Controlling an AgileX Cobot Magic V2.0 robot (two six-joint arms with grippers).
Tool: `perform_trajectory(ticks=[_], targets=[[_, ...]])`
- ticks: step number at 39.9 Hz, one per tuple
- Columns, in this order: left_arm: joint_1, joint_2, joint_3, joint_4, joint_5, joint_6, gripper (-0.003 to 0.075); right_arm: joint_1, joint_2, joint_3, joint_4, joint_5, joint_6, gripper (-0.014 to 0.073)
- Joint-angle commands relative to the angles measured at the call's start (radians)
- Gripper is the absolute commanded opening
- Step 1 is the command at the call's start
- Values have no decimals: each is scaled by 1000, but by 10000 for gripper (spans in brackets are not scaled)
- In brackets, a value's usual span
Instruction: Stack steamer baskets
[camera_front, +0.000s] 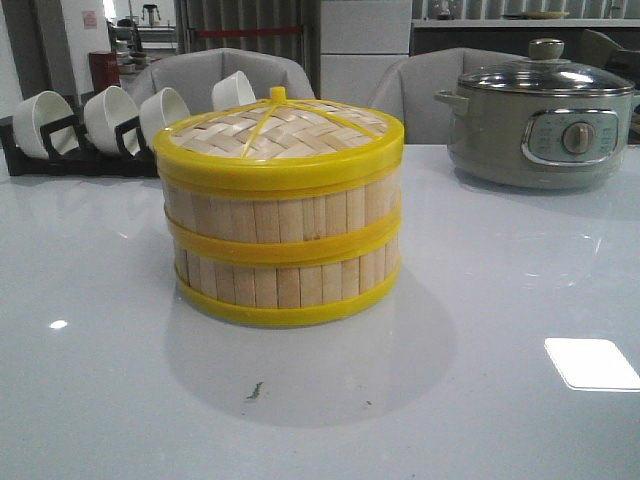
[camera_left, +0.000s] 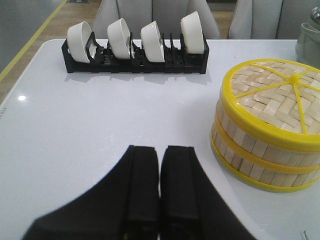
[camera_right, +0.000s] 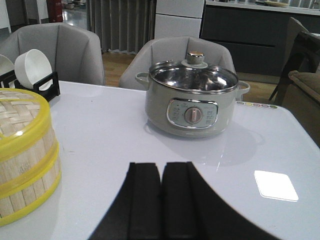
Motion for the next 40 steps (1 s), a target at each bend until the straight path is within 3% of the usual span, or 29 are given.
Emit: perform_trajectory(ticks=[1, 22, 32, 40], targets=[[-6, 6, -29, 1, -84, -10, 85, -5, 6, -30, -10, -94, -1, 20], [-6, 6, -25, 22, -108, -10, 85, -5, 6, -30, -10, -94, -1, 20], [49, -60, 141, -19, -424, -10, 85, -5, 6, -30, -10, -93, -1, 20], [152, -201, 325, -33, -486, -10, 85, -5, 6, -30, -10, -93, -1, 20]])
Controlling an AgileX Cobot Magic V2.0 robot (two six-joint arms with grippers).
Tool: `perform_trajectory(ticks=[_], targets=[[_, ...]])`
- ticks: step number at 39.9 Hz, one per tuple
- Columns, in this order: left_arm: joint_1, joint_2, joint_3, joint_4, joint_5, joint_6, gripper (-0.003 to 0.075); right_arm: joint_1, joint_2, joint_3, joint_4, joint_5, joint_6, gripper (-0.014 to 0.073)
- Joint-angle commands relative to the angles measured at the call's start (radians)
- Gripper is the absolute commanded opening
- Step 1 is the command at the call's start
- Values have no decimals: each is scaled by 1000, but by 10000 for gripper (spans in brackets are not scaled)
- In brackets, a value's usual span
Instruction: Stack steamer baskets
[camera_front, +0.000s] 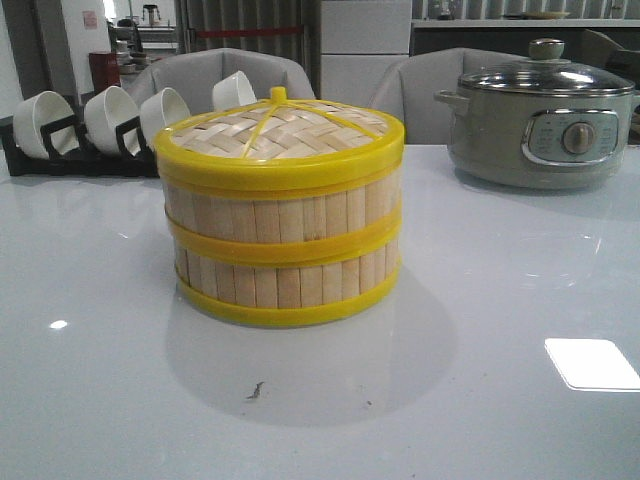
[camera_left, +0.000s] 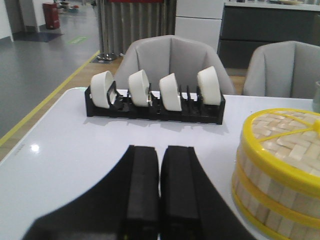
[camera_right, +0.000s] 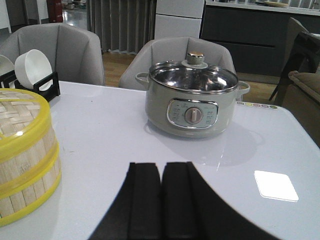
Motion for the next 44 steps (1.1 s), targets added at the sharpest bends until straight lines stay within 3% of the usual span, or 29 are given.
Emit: perform_trajectory(ticks=[1, 8, 19, 44], targets=[[51, -62, 49, -7, -109, -10, 85, -5, 6, -30, -10, -93, -1, 20], [130, -183, 190, -7, -148, -10, 85, -5, 6, -30, -10, -93, -1, 20], [137, -290, 369, -7, -293, -10, 85, -5, 6, -30, -10, -93, -1, 20], [92, -300, 371, 16, -253, -10, 85, -5, 6, -30, -10, -93, -1, 20]])
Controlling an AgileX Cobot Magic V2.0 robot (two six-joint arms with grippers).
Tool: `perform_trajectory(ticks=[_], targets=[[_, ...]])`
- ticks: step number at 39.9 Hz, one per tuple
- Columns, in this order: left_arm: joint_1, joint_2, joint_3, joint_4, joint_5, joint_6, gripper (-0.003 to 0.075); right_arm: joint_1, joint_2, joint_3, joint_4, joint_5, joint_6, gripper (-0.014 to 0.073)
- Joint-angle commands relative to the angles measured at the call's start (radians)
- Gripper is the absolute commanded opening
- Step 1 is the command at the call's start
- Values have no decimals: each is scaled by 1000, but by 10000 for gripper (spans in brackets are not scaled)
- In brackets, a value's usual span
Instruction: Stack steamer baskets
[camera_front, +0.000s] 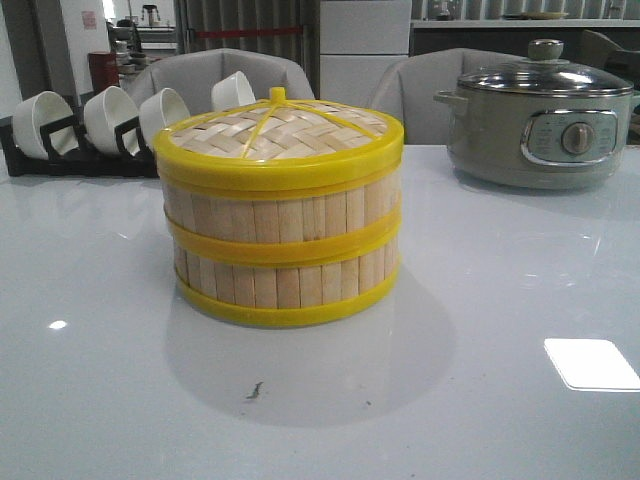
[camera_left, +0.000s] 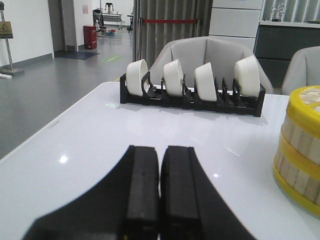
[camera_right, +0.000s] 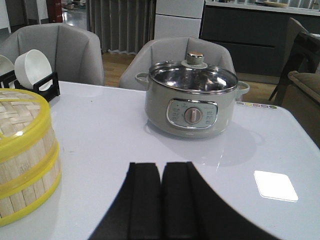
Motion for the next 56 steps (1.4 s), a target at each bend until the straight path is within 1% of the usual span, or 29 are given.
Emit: perform_trajectory(ticks=[1, 6, 56], targets=[[-6, -14, 0, 8, -87, -10, 85, -5, 6, -30, -10, -93, -1, 20], [-6, -14, 0, 35, -93, -10, 85, -5, 6, -30, -10, -93, -1, 20], [-6, -12, 0, 35, -87, -10, 85, -5, 6, -30, -10, -94, -1, 20]])
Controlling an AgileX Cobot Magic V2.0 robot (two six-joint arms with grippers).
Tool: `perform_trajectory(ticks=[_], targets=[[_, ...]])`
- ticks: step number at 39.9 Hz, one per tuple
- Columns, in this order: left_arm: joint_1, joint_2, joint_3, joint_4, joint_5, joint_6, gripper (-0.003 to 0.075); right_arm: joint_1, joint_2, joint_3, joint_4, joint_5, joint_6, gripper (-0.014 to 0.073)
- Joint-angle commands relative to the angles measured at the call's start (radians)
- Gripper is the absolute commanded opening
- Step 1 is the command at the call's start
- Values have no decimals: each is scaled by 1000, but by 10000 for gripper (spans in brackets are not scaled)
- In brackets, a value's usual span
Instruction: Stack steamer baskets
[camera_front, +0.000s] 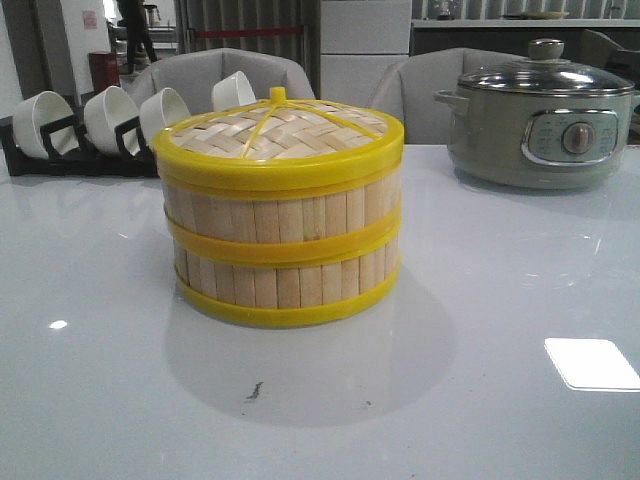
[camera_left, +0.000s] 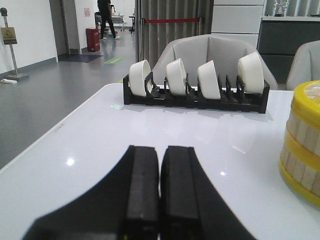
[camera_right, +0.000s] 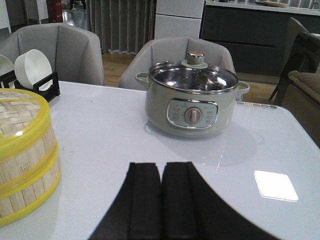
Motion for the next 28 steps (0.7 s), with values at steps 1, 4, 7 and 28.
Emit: perform_trajectory(ticks=[1, 4, 7, 28], targets=[[-6, -12, 0, 0, -88, -10, 85, -5, 5, -30, -10, -94, -1, 20], [-6, -12, 0, 0, -88, -10, 85, 0, -5, -22, -5, -93, 0, 20], [-6, -12, 0, 0, -88, -10, 85, 1, -25, 14, 3, -95, 4, 20], [-6, -12, 0, 0, -88, -10, 85, 1, -354, 356, 135, -43, 5, 20]])
